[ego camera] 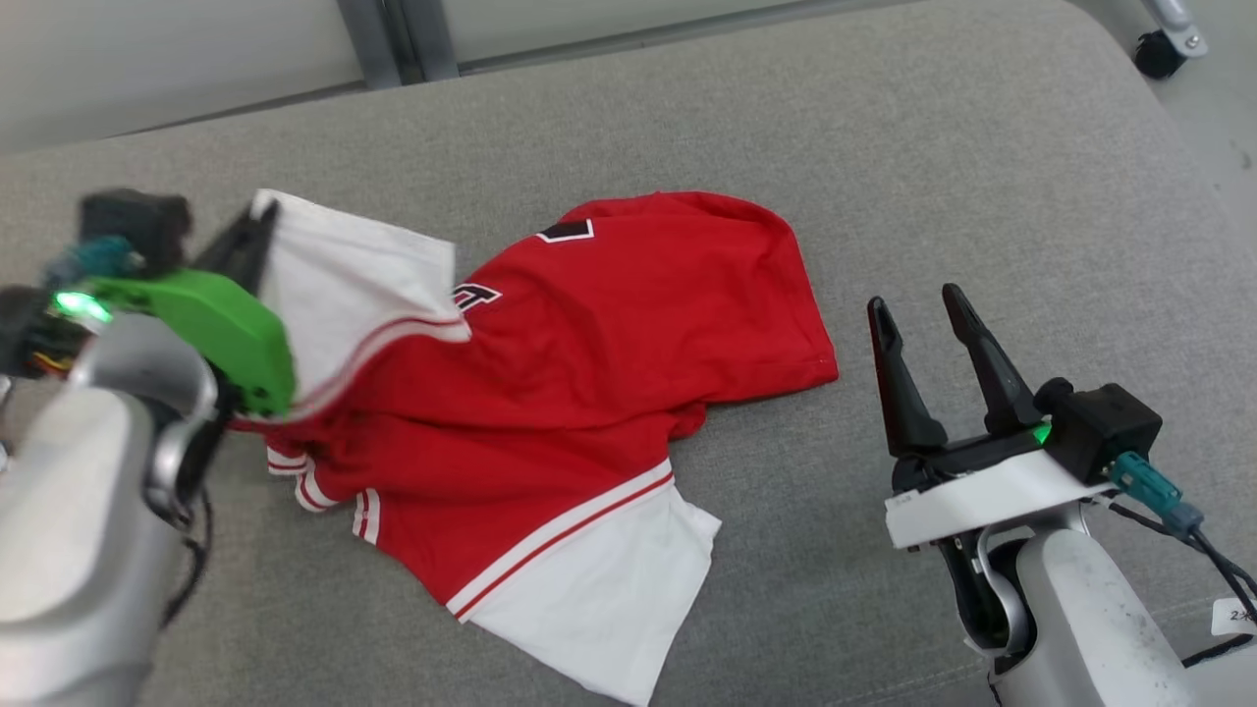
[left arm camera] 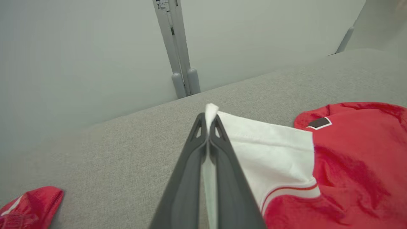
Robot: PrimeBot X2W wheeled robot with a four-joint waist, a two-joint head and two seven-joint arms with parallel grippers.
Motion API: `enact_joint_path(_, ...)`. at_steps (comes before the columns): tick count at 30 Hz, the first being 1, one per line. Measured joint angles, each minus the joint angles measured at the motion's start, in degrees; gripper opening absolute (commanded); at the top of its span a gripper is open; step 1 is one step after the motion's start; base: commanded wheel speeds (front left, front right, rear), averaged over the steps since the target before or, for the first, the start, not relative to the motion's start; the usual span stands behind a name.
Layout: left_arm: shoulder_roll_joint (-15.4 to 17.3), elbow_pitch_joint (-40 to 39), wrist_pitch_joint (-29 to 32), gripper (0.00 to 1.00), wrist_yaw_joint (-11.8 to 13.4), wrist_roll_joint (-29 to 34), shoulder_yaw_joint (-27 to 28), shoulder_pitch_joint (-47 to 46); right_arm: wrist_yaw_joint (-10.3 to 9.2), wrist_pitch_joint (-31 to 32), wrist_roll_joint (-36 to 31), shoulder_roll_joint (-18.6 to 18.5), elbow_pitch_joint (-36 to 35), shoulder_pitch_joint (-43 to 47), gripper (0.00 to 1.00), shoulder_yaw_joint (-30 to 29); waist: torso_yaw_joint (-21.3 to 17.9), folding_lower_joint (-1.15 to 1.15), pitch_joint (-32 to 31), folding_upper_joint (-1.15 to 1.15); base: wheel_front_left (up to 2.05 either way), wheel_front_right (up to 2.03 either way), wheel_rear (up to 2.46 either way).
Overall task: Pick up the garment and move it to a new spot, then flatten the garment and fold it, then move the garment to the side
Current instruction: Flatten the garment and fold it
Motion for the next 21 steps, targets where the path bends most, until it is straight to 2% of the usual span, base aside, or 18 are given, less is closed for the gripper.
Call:
enact_joint_path(3, 3.5, 4.2, -1.1, 0.0, -1.1, -1.4, 3.1, -5.5, 0.0, 0.0, 0.0, 0.0, -0.3, -0.6, 1.0, -0.3, -0.2, 0.0, 2.1, 0.0, 0.0, 0.0, 0.0)
enact_joint_path(8, 8.5, 11.7, -4.6, 0.0, -2.5, -2.4, 5.0, -13.7, 0.0, 0.0, 0.0, 0.0, -0.8, -2.4, 1.0, -0.4, -1.3, 0.0, 6.0, 0.0, 0.0, 0.0, 0.0)
enact_joint_path(12, 10.6, 17.9, -7.9, 0.0, -2.8, -2.1, 5.7, -18.8, 0.0, 0.0, 0.0, 0.1, -1.1, -3.0, 1.0, -0.4, -2.7, 0.0, 8.6, 0.0, 0.0, 0.0, 0.0)
enact_joint_path(16, 10.5, 24.6, -10.7, 0.0, -3.0, -2.1, 5.5, -22.3, 0.0, 0.0, 0.0, 0.2, -1.2, -3.6, 1.0, -0.3, -4.3, 0.0, 10.2, 0.0, 0.0, 0.0, 0.0)
enact_joint_path(17, 10.4, 26.6, -11.5, 0.33, -3.0, -2.1, 5.4, -22.7, 0.0, 0.0, 0.0, 0.3, -1.1, -3.6, 1.0, -0.3, -4.7, 0.0, 10.5, 0.0, 0.0, 0.0, 0.0)
enact_joint_path(18, 10.3, 27.9, -12.1, 1.0, -3.0, -2.0, 5.1, -23.0, 0.0, 0.0, 0.0, 0.3, -1.0, -3.6, 1.0, -0.1, -4.9, 0.0, 10.6, 0.0, 0.0, 0.0, 0.0)
enact_joint_path(21, 8.9, 31.5, -14.7, 1.0, -3.1, -1.9, 3.0, -23.1, 0.0, 0.0, -0.2, 0.4, -0.5, -3.6, 1.0, 0.4, -5.2, 0.0, 10.2, 0.0, 0.0, 0.0, 0.0)
